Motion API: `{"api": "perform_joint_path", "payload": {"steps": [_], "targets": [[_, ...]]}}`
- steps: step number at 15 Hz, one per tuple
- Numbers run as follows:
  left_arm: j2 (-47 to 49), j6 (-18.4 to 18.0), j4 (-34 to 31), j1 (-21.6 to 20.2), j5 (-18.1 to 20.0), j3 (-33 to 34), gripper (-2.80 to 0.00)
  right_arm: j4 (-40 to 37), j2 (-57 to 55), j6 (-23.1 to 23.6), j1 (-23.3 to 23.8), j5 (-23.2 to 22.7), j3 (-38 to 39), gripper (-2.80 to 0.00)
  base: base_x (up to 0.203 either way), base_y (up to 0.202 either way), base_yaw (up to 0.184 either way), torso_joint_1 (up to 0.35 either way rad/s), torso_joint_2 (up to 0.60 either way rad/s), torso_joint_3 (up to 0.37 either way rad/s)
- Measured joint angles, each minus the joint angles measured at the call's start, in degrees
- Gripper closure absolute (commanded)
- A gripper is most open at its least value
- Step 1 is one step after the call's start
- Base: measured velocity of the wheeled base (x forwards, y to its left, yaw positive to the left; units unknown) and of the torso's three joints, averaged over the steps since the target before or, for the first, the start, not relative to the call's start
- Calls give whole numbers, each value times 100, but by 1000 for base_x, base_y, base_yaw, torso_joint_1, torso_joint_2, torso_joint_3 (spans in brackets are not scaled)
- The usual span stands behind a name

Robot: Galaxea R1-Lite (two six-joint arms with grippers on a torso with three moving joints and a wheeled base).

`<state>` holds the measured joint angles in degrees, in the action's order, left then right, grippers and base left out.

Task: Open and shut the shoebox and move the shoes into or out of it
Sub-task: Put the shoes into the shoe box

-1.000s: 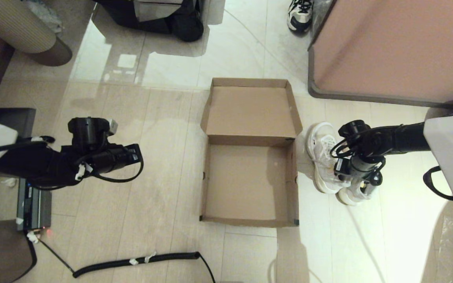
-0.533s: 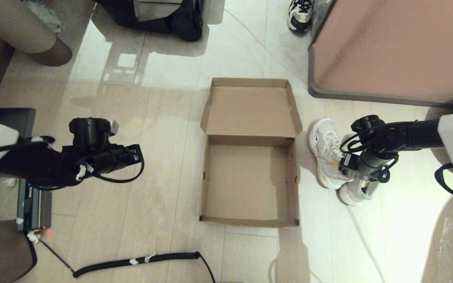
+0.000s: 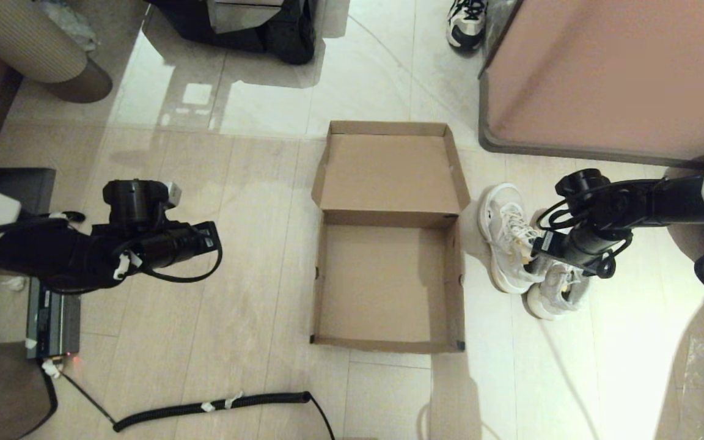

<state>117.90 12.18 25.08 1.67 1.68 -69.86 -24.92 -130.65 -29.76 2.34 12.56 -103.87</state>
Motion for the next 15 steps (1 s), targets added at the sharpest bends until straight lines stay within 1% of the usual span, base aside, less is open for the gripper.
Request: {"api": "perform_joint_path", "payload": {"steps": [5, 8, 11, 15], "targets": [[-26, 5, 0, -10, 0, 62, 0, 22, -385, 0, 138, 43, -402, -280, 0, 0, 0, 0, 0, 0], [-10, 0, 130, -10, -1, 74, 0, 20, -633, 38, 179, 174, -503, -280, 0, 0, 0, 0, 0, 0], [5, -2, 234, -13, -1, 126, 0, 25, -756, 14, 173, 337, -372, -280, 0, 0, 0, 0, 0, 0], [7, 0, 246, -29, -4, 171, 0, 34, -738, 3, 52, 332, 41, -280, 0, 0, 0, 0, 0, 0]]}}
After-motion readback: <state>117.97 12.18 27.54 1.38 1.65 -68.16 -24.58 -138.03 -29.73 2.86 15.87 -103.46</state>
